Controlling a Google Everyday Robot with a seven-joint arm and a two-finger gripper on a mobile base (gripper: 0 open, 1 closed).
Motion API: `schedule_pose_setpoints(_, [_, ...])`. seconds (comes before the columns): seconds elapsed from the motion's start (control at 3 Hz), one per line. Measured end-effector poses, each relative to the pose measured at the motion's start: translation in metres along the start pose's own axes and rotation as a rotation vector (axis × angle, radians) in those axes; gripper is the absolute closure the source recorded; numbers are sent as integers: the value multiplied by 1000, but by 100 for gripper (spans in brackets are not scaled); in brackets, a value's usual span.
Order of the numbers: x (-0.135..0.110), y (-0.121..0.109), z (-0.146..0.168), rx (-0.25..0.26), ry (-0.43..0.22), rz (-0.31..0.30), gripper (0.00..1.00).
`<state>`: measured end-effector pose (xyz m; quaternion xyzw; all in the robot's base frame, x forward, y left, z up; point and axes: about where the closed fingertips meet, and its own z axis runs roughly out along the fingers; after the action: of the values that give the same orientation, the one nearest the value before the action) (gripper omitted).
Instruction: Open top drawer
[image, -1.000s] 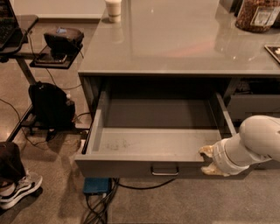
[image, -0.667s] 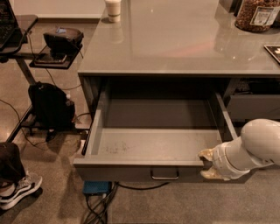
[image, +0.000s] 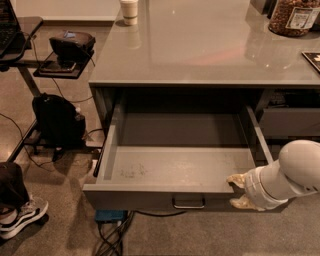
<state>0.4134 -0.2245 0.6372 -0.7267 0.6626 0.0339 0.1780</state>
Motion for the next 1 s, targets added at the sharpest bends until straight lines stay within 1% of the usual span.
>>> schedule_pose_setpoints(0.33, [0, 3, -1, -2, -4, -3, 100])
schedule_pose_setpoints(0.67, [-1, 15, 0, -11, -23, -16, 100])
schedule_pose_setpoints(1.0, [-2, 15, -2, -11, -23, -16, 100])
